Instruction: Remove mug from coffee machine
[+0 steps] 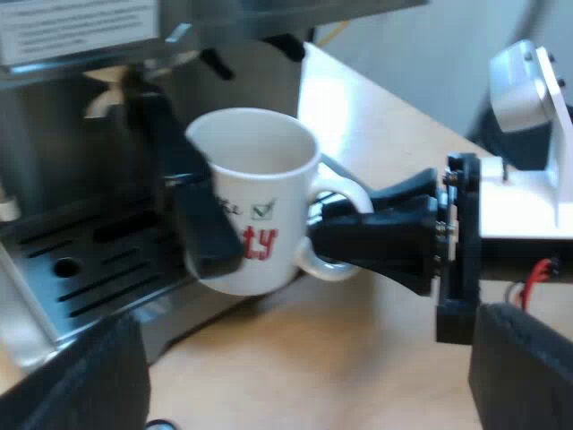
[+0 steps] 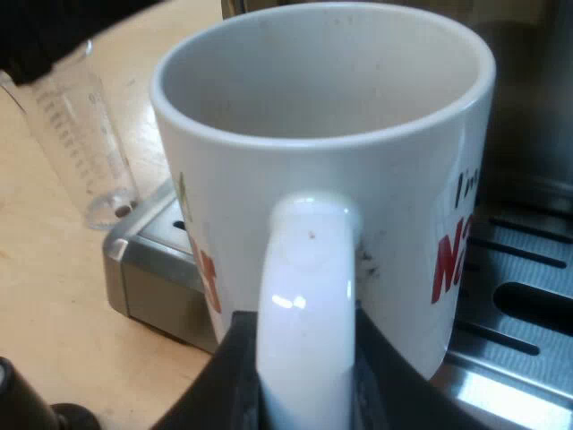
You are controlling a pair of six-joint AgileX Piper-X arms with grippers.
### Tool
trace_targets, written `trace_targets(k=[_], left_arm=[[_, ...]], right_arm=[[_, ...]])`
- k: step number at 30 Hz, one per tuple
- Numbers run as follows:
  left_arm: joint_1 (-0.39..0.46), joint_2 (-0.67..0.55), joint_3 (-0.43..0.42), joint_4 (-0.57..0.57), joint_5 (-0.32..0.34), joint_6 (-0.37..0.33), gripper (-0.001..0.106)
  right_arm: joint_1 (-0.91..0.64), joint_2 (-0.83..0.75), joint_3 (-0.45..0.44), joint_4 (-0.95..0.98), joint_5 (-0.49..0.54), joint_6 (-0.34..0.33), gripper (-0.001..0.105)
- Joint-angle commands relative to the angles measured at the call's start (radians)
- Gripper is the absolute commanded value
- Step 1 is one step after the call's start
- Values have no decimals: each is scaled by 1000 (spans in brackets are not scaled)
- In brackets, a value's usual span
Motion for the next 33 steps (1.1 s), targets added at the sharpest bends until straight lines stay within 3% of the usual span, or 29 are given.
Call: trace_targets(k=[1, 9, 22, 33], left_arm=[[-5, -2, -8, 4, 53, -2, 79], [-5, -2, -8, 56, 99, -2, 79], [-5, -4, -111, 56, 98, -2, 79], [-5, -4, -113, 56, 98, -2, 79]], right_arm=[[11, -56, 6, -51, 29, -4, 0], [10, -211, 22, 120, 25, -4, 0], [10, -440, 25, 345, 25, -4, 0], [10, -711, 25, 606, 29, 4, 0]])
